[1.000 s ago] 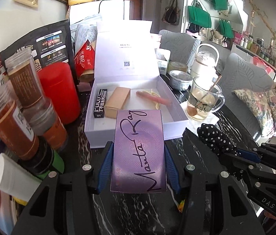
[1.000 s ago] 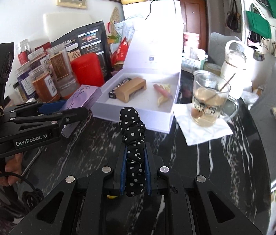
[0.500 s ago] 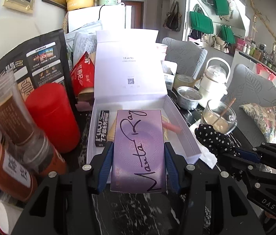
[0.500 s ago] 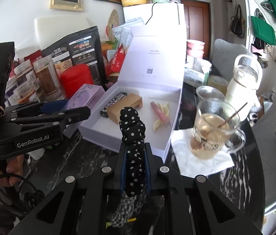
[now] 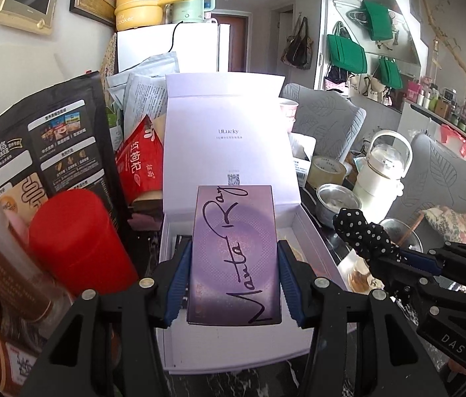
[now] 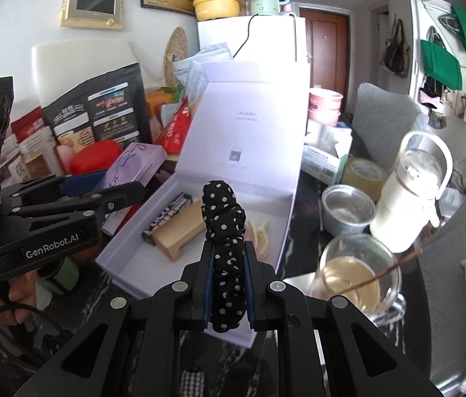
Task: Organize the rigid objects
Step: 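Carry the purple box with the left tool while the right tool carries the scrunchie into the white box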
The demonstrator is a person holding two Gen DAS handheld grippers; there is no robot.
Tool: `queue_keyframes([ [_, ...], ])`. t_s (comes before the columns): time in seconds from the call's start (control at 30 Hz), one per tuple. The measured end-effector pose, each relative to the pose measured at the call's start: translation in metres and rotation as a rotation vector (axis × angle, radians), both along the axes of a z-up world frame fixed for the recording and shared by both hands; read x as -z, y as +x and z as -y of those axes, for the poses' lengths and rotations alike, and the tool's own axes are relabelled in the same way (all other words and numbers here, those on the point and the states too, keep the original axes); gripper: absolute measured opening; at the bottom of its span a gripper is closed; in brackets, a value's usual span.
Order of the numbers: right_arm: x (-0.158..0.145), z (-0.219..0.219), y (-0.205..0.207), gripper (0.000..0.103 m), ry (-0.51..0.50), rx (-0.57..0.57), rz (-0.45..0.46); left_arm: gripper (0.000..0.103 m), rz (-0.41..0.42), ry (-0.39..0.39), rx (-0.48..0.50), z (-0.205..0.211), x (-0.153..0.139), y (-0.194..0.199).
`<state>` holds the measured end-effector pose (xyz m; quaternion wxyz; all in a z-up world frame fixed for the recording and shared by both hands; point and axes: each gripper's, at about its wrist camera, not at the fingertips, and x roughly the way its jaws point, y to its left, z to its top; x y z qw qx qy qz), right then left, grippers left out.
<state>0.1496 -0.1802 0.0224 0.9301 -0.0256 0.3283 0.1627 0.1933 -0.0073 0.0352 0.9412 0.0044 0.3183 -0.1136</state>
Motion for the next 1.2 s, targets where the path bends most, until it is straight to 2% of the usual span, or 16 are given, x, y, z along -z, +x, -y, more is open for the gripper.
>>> queue_keyframes([
  [0.13, 0.002, -0.004, 0.020, 0.016, 0.006, 0.002, -0.008, 0.050, -0.013, -0.014, -0.011, -0.004, 0.003, 0.018],
  [0.3, 0.007, -0.009, 0.046, 0.016, 0.025, -0.003, -0.036, 0.050, -0.048, 0.015, -0.033, -0.009, 0.009, 0.042],
  [0.47, 0.015, -0.013, 0.070, 0.016, 0.050, 0.019, -0.066, 0.050, -0.123, -0.009, -0.023, -0.016, 0.028, 0.064],
  [0.67, 0.031, -0.016, 0.092, 0.016, 0.014, 0.063, -0.106, 0.050, -0.206, 0.011, 0.023, -0.011, 0.055, 0.079],
  [0.87, 0.049, -0.024, 0.101, 0.016, -0.073, 0.056, -0.147, 0.050, -0.249, 0.049, 0.047, -0.001, 0.073, 0.086],
  [1.2, 0.078, -0.030, 0.114, 0.016, -0.128, 0.073, -0.218, 0.050, -0.319, 0.052, 0.054, -0.001, 0.093, 0.096],
])
